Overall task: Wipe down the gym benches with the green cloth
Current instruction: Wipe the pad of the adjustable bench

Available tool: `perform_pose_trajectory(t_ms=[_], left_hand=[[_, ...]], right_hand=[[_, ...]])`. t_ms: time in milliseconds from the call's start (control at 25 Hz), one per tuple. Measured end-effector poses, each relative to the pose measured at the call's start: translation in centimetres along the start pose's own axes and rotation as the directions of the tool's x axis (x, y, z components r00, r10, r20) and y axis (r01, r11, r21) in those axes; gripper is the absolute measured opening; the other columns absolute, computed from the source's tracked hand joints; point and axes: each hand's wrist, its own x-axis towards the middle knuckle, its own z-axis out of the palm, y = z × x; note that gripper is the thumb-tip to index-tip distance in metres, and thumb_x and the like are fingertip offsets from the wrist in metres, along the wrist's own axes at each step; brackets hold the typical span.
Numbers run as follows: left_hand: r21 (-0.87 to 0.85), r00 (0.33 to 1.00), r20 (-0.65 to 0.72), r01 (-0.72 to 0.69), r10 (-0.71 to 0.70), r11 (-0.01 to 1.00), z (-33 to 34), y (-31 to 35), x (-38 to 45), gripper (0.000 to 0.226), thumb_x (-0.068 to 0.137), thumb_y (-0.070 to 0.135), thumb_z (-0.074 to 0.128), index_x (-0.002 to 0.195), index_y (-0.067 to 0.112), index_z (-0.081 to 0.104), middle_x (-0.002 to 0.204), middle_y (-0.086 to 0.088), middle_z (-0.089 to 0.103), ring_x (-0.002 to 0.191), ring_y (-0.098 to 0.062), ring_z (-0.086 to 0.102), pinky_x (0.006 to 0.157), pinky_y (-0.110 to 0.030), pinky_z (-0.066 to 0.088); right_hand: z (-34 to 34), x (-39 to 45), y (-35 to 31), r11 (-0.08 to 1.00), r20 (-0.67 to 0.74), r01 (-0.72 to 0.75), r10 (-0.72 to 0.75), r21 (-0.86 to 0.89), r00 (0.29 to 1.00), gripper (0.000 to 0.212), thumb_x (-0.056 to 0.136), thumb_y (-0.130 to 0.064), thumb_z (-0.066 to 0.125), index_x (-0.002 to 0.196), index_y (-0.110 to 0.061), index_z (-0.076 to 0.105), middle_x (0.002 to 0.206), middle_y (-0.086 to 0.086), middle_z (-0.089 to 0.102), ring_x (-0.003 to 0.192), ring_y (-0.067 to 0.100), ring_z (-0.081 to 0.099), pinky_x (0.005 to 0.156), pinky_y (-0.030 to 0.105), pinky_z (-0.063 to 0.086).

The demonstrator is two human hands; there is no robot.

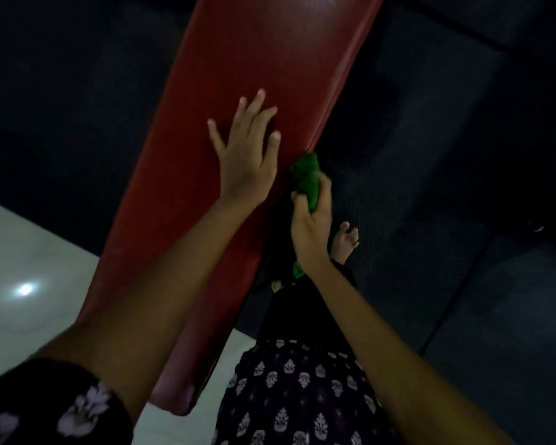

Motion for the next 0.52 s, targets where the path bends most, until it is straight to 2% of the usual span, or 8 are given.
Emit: perform_pose_trajectory(t_ms=[80, 160, 320, 400, 520], left_hand=[[0.052, 0.997, 0.03, -0.075, 0.074, 0.996, 0.3, 1.0, 5.3, 0.047, 0.1, 0.039, 0.025, 0.138, 0.018, 0.044, 0.155, 0.002, 0.025, 0.145, -0.019, 0.015, 0.113, -0.05, -0.007], [0.138, 0.987, 0.079, -0.15, 0.14, 0.979, 0.6, 1.7, 10.4, 0.046, 0.102, 0.037, 0.026, 0.142, 0.018, 0.038, 0.157, 0.001, 0.02, 0.146, -0.018, 0.011, 0.114, -0.049, -0.006], [0.288, 0.981, 0.142, -0.167, 0.13, 0.943, 1.7, 1.7, 14.1, 0.052, 0.101, 0.04, 0.023, 0.149, 0.02, 0.021, 0.159, 0.001, 0.011, 0.147, -0.018, 0.004, 0.115, -0.047, -0.005], [0.314, 0.985, 0.112, -0.163, 0.134, 0.935, 2.1, 1.7, 13.7, 0.053, 0.101, 0.041, 0.02, 0.15, 0.021, 0.017, 0.159, 0.001, 0.011, 0.147, -0.019, 0.004, 0.116, -0.045, -0.005], [0.303, 0.985, 0.088, -0.171, 0.151, 0.938, 2.0, 1.6, 14.0, 0.053, 0.101, 0.04, 0.022, 0.15, 0.02, 0.019, 0.158, 0.001, 0.015, 0.146, -0.018, 0.007, 0.116, -0.044, -0.003]], right_hand=[[-0.7, 5.3, -1.6, 0.999, -0.088, -0.035, 0.032, -0.033, 0.996, 0.043, 0.082, -0.032, 0.043, 0.125, -0.026, 0.045, 0.111, 0.016, 0.056, 0.083, 0.017, 0.054, 0.075, 0.043, 0.049], [-0.7, 7.5, -2.5, 1.0, -0.131, -0.023, 0.023, 0.002, 0.991, 0.044, 0.084, -0.031, 0.043, 0.128, -0.026, 0.045, 0.113, 0.013, 0.056, 0.085, 0.016, 0.055, 0.075, 0.037, 0.049], [0.1, 1.1, -1.5, 0.996, -0.038, -0.08, 0.081, 0.042, 0.996, 0.049, 0.086, -0.029, 0.047, 0.135, -0.025, 0.042, 0.122, 0.001, 0.051, 0.102, 0.012, 0.054, 0.086, 0.027, 0.044], [-0.2, 1.9, -1.7, 0.997, -0.022, -0.056, 0.057, 0.05, 0.998, 0.043, 0.088, -0.028, 0.048, 0.131, -0.025, 0.044, 0.118, 0.001, 0.052, 0.097, 0.011, 0.054, 0.084, 0.029, 0.044], [-1.4, 9.8, -4.4, 1.0, -0.106, -0.029, 0.027, -0.011, 0.994, 0.042, 0.086, -0.037, 0.045, 0.126, -0.028, 0.045, 0.112, 0.008, 0.056, 0.092, 0.019, 0.057, 0.081, 0.042, 0.05]])
